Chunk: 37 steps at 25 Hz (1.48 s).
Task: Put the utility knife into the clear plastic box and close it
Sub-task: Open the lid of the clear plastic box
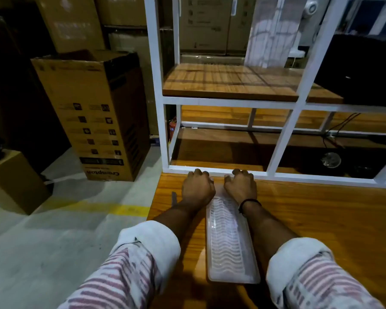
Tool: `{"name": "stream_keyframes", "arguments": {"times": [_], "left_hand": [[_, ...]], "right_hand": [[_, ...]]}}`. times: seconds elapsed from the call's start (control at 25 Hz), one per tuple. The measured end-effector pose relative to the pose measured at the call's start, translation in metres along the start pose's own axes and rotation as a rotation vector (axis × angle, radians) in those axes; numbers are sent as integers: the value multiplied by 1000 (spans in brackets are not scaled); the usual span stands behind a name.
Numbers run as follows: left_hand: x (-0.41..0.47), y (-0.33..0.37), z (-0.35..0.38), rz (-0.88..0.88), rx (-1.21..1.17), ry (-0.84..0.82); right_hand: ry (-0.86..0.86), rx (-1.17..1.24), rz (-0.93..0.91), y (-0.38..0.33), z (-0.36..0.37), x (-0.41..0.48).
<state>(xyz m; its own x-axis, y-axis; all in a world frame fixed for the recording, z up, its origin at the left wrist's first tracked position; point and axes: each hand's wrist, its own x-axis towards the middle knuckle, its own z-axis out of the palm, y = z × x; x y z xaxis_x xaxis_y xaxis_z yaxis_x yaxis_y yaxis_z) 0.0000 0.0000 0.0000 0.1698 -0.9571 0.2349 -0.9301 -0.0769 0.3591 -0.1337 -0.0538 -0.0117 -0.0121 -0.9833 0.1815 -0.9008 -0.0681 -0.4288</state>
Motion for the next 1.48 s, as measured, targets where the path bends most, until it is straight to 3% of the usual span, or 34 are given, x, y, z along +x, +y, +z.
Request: {"name": "stream_keyframes", "arguments": {"times": [0.16,0.32,1.12,1.28,1.48], "left_hand": [[-1,7,19,-126,-138,-66],[-2,8,35,-181,-155,8],[-3,2,36,-121,-197,80],[-5,2,37,-139,-241,100],[-9,2,28,-184,-388,82]], "right_hand": [[-33,202,190,11,12,-4],[19,323,292,15,13,0],[192,259,151,9,14,-3],[177,307,187,9,13,-5],[83,531,322,16,7,-10]]}}
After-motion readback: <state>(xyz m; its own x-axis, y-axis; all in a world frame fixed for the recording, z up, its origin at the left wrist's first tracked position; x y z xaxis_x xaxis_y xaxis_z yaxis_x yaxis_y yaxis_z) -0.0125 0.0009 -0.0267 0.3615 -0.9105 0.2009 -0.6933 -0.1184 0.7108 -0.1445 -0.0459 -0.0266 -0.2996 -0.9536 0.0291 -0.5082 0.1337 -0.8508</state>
